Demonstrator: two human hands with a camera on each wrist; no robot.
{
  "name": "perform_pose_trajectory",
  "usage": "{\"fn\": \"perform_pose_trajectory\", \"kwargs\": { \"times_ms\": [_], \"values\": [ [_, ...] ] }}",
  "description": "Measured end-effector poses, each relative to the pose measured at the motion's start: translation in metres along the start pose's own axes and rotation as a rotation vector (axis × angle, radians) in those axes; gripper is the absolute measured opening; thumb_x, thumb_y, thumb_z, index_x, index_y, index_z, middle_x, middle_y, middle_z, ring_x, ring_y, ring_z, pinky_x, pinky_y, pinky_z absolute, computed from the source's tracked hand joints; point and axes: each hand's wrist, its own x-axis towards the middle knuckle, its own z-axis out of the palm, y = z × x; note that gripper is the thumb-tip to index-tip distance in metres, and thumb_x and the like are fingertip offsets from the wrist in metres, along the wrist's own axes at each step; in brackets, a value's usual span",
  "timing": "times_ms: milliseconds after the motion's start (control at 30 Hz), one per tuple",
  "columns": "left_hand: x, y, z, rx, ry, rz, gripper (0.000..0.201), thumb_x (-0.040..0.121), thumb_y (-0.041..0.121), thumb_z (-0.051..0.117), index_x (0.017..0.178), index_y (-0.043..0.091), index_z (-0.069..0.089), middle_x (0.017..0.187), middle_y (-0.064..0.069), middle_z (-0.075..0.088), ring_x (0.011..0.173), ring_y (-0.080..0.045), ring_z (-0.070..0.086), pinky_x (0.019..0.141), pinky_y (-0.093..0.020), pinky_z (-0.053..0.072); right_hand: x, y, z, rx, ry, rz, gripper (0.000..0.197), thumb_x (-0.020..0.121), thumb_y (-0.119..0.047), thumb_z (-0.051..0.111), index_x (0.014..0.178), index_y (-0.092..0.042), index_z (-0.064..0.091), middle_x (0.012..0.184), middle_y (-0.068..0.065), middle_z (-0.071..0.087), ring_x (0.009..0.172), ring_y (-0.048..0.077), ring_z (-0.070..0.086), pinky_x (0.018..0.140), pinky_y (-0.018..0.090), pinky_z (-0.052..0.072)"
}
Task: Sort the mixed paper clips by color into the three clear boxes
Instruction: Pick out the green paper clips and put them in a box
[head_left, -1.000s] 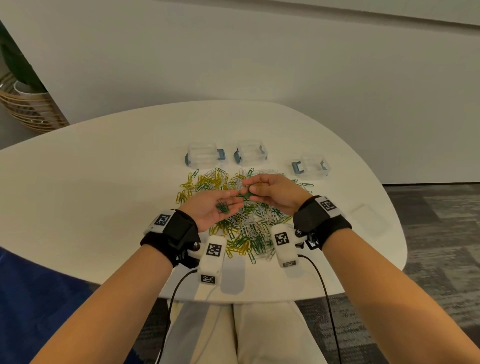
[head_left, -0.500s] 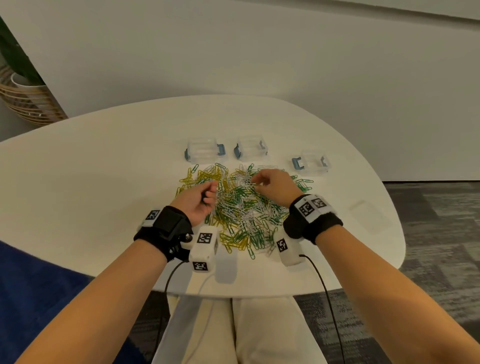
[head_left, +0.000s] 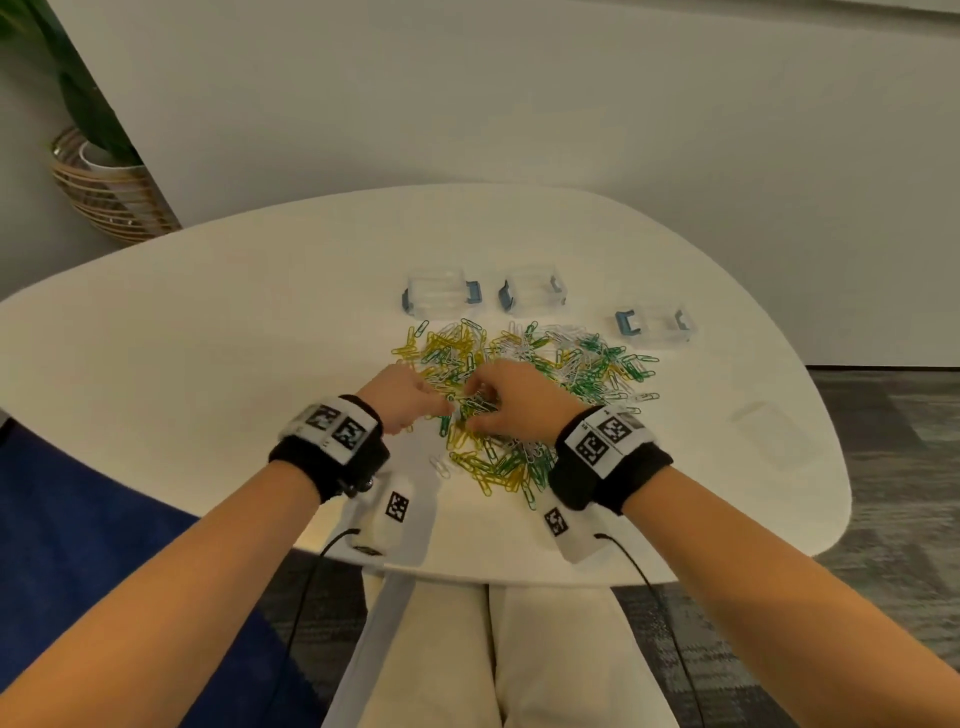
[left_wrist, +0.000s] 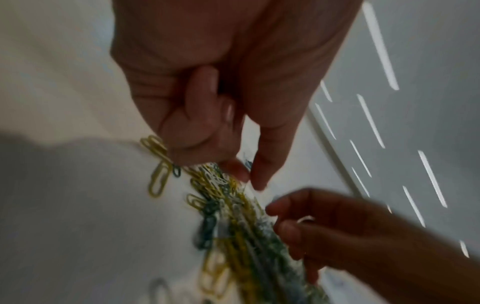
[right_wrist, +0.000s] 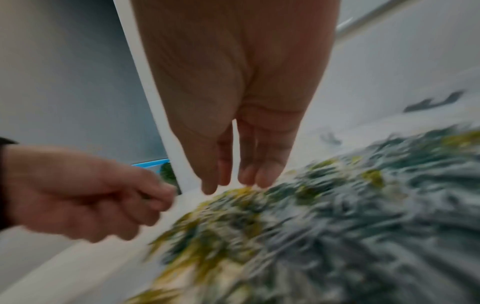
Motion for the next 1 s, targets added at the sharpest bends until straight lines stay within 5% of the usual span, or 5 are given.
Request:
{"fn": "perform_pose_trajectory", "kwargs": {
  "times_ms": [267,667,833,933,1000],
  "values": [
    [0.009,0.002,0.015,0.268,0.085,0.123,0.022,0.081,0.021,0.072,0.085,0.0,0.068,0.086,-0.012,0.064,0.086,-0.026,0.061,0.072,-0.031,0.046,0.0,0.022,-0.008,-0.093,0.144,0.12,0.021,0.087,-0.004,0.054,0.102,-0.013,0.066,0.108,0.007,0.062,0.099,0.024,0.059,0.088,0.033,0.049],
    [-0.002,-0.019,-0.013,-0.237,0.103,0.145,0.009,0.09,0.021,0.06,0.096,0.014,0.06,0.066,0.003,0.042,0.053,-0.011,0.038,0.047,-0.021,0.033,0.029,-0.011,0.014,-0.049,0.086,0.006,0.035,0.085,-0.014,0.065,0.12,-0.017,0.059,0.106,0.003,0.055,0.097,0.017,0.05,0.088,0.029,0.042],
    [-0.007,-0.017,-0.012,0.162,0.116,0.214,0.023,0.083,0.034,0.068,0.088,0.014,0.057,0.082,0.002,0.051,0.073,-0.015,0.049,0.059,-0.024,0.032,0.033,-0.01,0.012,-0.036,0.104,-0.011,0.01,0.088,-0.01,0.061,0.096,-0.009,0.066,0.099,0.007,0.064,0.088,0.017,0.057,0.082,0.028,0.048],
    [-0.011,-0.01,-0.002,0.413,-0.031,0.111,0.049,0.087,0.049,0.057,0.057,0.013,0.046,0.057,-0.01,0.037,0.054,-0.02,0.042,0.054,-0.03,0.03,0.03,0.0,0.004,0.242,0.199,0.107,0.006,0.088,-0.017,0.065,0.092,-0.013,0.065,0.089,0.002,0.064,0.077,0.013,0.057,0.071,0.024,0.05],
    [-0.013,-0.006,0.006,0.44,-0.033,0.09,0.048,0.088,0.047,0.058,0.069,0.002,0.058,0.068,-0.024,0.048,0.063,-0.028,0.056,0.065,-0.037,0.045,0.023,0.006,-0.003,0.558,0.195,0.223,0.005,0.089,-0.016,0.064,0.091,-0.012,0.062,0.084,0.002,0.064,0.071,0.013,0.057,0.062,0.023,0.05]
  ]
}}
